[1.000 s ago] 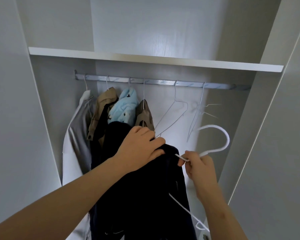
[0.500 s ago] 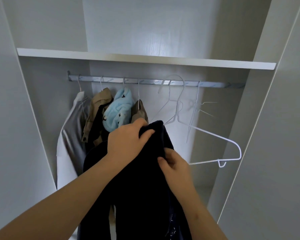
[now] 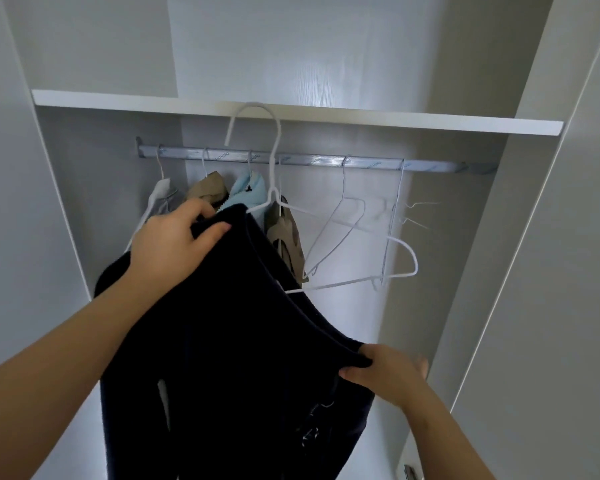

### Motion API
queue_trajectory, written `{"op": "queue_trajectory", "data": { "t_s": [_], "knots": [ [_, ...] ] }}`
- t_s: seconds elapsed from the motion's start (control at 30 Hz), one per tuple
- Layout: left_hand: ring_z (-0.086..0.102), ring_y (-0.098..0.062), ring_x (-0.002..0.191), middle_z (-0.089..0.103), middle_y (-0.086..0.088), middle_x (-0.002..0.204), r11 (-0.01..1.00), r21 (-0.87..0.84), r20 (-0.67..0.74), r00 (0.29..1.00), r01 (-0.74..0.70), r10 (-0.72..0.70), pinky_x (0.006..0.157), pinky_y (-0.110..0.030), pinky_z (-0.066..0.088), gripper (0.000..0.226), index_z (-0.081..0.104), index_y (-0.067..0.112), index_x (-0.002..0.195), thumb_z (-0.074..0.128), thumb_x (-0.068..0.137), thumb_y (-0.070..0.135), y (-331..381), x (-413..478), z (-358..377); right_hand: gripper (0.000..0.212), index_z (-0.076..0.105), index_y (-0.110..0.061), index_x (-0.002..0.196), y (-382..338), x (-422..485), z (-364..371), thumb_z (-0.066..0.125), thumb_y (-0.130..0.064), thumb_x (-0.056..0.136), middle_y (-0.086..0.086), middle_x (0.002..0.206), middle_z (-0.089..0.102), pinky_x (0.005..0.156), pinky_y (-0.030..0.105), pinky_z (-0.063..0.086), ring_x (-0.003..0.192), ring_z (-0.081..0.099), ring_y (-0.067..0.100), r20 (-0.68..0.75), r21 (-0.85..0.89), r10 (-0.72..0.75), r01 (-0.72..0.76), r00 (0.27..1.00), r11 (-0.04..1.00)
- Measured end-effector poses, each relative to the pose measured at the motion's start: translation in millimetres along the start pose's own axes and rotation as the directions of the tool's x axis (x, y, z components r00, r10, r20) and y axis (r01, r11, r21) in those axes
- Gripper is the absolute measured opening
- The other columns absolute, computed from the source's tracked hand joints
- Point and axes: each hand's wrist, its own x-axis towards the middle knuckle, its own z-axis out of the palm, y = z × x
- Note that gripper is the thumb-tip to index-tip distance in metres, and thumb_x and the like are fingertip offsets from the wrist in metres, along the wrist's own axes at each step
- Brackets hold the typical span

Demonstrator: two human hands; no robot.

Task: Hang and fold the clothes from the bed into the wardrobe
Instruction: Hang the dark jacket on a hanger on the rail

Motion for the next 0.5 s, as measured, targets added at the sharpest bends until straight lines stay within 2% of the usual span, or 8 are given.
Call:
{"op": "queue_trajectory", "data": {
  "t_s": [0.1,0.2,0.27,0.3,0.37,0.43,0.5],
  "knots": [
    [0.052,-0.020,0.061,0.062,-0.003,0.069,0.998,0.017,0.103,0.993,-0.067,0.065,0.057,-0.032,0.042,0.017,0.059,0.018,0.081,0.063,0.084,0.035,-9.7,-3.0,-8.1,0.029,0.047,-0.032,0.064,1.6,2.7,-0.3,0.054,-0.056,0.079,-0.019,0.076,0.053,0.107,0.056,0.014,0.092,0.048,0.008,-0.073,-0.057,-0.001,-0.004,0.997,0.998],
    [0.048,-0.019,0.052,0.056,-0.002,0.057,0.982,0.069,0.172,0.971,-0.178,0.164,0.053,-0.032,0.042,0.021,0.055,0.018,0.070,0.068,0.081,0.030,-18.3,-6.7,-16.1,0.019,0.050,-0.038,0.073,1.6,3.3,3.1,0.056,-0.055,0.080,-0.017,0.108,0.056,0.108,0.063,0.001,0.126,0.036,0.011,-0.118,-0.086,0.011,-0.021,0.993,0.996],
    [0.044,-0.018,0.048,0.051,0.001,0.052,0.966,0.120,0.179,0.962,-0.227,0.204,0.049,-0.029,0.039,0.023,0.057,0.013,0.070,0.070,0.080,0.030,-24.2,-9.3,-18.7,0.017,0.048,-0.039,0.076,0.9,3.9,6.6,0.055,-0.054,0.081,-0.014,0.116,0.053,0.108,0.064,-0.003,0.133,0.027,0.012,-0.133,-0.113,0.015,-0.030,0.991,0.993],
    [0.043,-0.017,0.047,0.047,0.003,0.050,0.958,0.138,0.178,0.957,-0.253,0.227,0.047,-0.027,0.037,0.027,0.058,0.012,0.070,0.069,0.081,0.033,-27.3,-10.9,-19.5,0.011,0.052,-0.042,0.085,-0.1,4.2,8.4,0.055,-0.052,0.082,-0.012,0.120,0.050,0.108,0.064,-0.002,0.136,0.023,0.013,-0.150,-0.129,0.018,-0.038,0.988,0.991],
    [0.044,-0.017,0.043,0.045,0.005,0.046,0.934,0.160,0.184,0.939,-0.320,0.290,0.043,-0.021,0.031,0.039,0.057,0.013,0.067,0.057,0.080,0.050,-32.7,-14.0,-20.9,0.023,0.056,-0.041,0.109,-1.6,4.6,12.7,0.053,-0.043,0.086,-0.009,0.131,0.044,0.109,0.063,0.000,0.139,0.017,0.015,-0.205,-0.164,0.029,-0.064,0.978,0.984],
    [0.049,-0.019,0.040,0.049,0.003,0.044,0.922,0.147,0.193,0.924,-0.359,0.329,0.043,-0.017,0.030,0.045,0.056,0.015,0.064,0.042,0.076,0.055,-34.8,-16.8,-21.5,0.031,0.053,-0.041,0.117,-1.4,5.3,15.2,0.051,-0.030,0.088,-0.006,0.139,0.038,0.110,0.062,0.002,0.141,0.013,0.016,-0.273,-0.170,0.037,-0.086,0.961,0.982],
    [0.052,-0.021,0.039,0.051,0.001,0.043,0.917,0.141,0.191,0.919,-0.373,0.344,0.044,-0.014,0.028,0.045,0.056,0.015,0.062,0.041,0.075,0.055,-32.7,-18.6,-20.1,0.034,0.050,-0.041,0.119,-1.7,5.8,15.1,0.048,-0.024,0.090,-0.003,0.148,0.029,0.110,0.062,0.002,0.143,0.008,0.020,-0.288,-0.179,0.038,-0.093,0.957,0.979]
  ]
}}
